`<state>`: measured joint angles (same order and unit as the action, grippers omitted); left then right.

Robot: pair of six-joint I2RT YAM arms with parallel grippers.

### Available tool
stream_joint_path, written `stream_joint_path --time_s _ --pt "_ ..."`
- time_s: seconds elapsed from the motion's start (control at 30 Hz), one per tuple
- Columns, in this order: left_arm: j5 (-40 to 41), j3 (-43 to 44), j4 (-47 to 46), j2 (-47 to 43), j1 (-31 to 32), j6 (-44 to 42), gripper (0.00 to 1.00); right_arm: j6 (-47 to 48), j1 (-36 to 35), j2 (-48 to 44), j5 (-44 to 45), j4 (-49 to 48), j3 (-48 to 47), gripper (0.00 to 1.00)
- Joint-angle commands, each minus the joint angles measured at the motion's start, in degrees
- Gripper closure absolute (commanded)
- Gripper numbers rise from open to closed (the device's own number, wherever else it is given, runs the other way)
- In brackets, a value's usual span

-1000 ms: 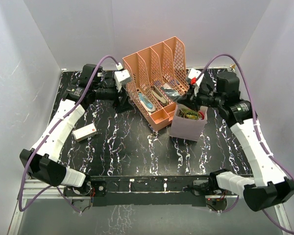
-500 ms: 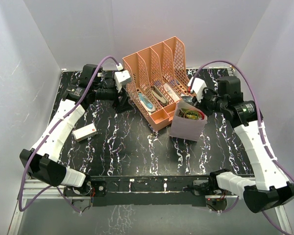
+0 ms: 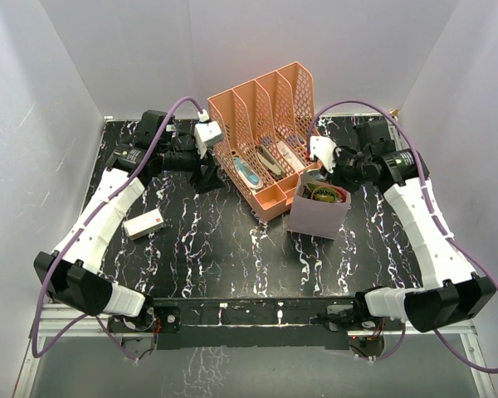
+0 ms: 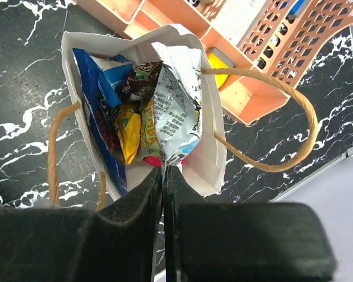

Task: Place the snacks into the paper bag
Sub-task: Place the snack in the paper bag.

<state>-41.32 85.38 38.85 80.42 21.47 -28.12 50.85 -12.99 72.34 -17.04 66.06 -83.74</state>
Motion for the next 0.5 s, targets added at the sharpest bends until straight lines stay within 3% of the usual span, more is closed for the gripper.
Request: stream_joint_path --time_s 0.0,0.47 --pt "-0.7 -0.3 0.9 -0.6 -0.2 -1.1 0.27 4.7 0.3 1.3 -0.3 1.4 -3.6 0.92" --pt "-0.7 -0.5 1.0 -0.4 -0.2 -1.2 0.27 11.8 0.9 6.6 -0.5 1.9 -4.5 0.92"
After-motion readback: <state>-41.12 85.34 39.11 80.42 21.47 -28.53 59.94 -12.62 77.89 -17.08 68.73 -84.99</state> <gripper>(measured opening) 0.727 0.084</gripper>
